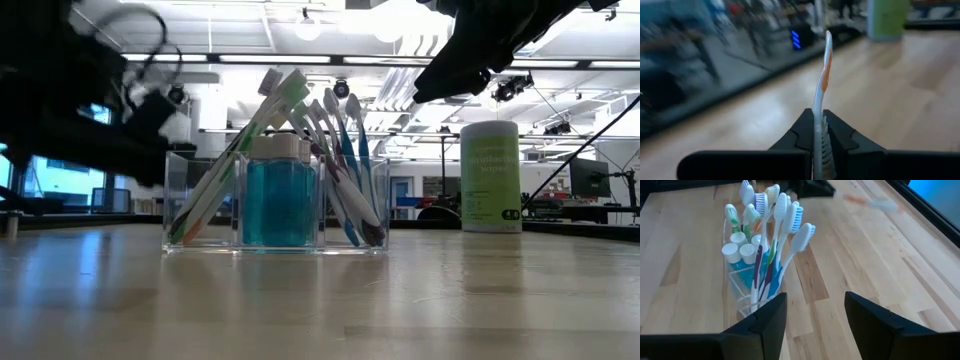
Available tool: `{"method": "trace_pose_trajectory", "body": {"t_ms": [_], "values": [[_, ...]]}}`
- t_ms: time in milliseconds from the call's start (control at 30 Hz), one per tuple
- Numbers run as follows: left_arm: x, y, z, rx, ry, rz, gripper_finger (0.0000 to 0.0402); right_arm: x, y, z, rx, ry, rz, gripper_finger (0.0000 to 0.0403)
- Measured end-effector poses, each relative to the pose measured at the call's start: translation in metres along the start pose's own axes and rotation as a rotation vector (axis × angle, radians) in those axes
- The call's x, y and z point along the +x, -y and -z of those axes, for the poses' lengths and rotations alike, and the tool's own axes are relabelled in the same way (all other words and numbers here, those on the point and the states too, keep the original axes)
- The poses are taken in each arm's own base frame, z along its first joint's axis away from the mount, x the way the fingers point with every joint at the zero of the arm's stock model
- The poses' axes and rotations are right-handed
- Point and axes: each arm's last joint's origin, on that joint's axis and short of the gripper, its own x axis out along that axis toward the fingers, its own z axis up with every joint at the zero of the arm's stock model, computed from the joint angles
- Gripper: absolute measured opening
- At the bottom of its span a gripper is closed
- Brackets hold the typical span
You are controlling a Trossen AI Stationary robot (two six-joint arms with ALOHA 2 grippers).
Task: Pick & Place toothbrushing station
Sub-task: Put the orange toothbrush into the transparent organizer
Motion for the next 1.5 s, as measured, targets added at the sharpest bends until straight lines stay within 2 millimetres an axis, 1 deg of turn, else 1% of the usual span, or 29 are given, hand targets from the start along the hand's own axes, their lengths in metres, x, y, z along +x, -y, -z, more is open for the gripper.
{"method": "trace_pose_trajectory", "body": {"t_ms": [167, 267, 467, 533, 667, 800, 933, 1000, 1067, 1267, 1500], "values": [[-0.03, 0.008, -0.03, 0.096, 0.096, -0.114, 0.0011, 0.0, 0.0, 0.0, 0.006, 0.0, 0.0, 0.0191], [-0.051, 0.009, -0.051, 0.102, 0.128, -0.115, 0.0011, 0.0, 0.0, 0.0, 0.016, 0.001, -0.001, 0.0191], [-0.091, 0.006, -0.09, 0.02, 0.187, 0.038, 0.0011, 0.0, -0.001, -0.001, 0.023, 0.008, -0.001, 0.0191], [-0.102, 0.005, -0.102, 0.023, 0.202, 0.089, 0.0011, 0.0, -0.001, -0.001, 0.025, 0.014, -0.003, 0.0191], [-0.118, 0.011, -0.127, 0.104, 0.176, 0.097, 0.0011, 0.0, -0.001, -0.001, 0.032, 0.013, -0.005, 0.0191], [-0.132, 0.026, -0.152, 0.206, 0.189, 0.145, 0.0011, 0.0, -0.001, -0.001, 0.032, 0.011, -0.005, 0.0191], [-0.14, 0.043, -0.171, 0.315, 0.197, 0.163, 0.0011, 0.0, -0.001, -0.001, 0.032, 0.012, -0.005, 0.0191], [-0.14, 0.048, -0.18, 0.313, 0.207, 0.169, 0.0011, 0.0, -0.001, -0.001, 0.032, 0.012, -0.005, 0.0191], [-0.141, 0.053, -0.186, 0.346, 0.252, 0.201, 0.0011, 0.0, -0.001, -0.001, 0.032, 0.011, -0.005, 0.0191], [-0.145, 0.065, -0.194, 0.551, 0.463, 0.325, 0.0012, 0.0, -0.001, -0.001, 0.032, 0.01, -0.006, 0.0191], [-0.147, 0.069, -0.199, 0.872, 0.637, 0.309, 0.0013, 0.0, -0.001, -0.001, 0.048, 0.01, -0.005, 0.0191]]}}
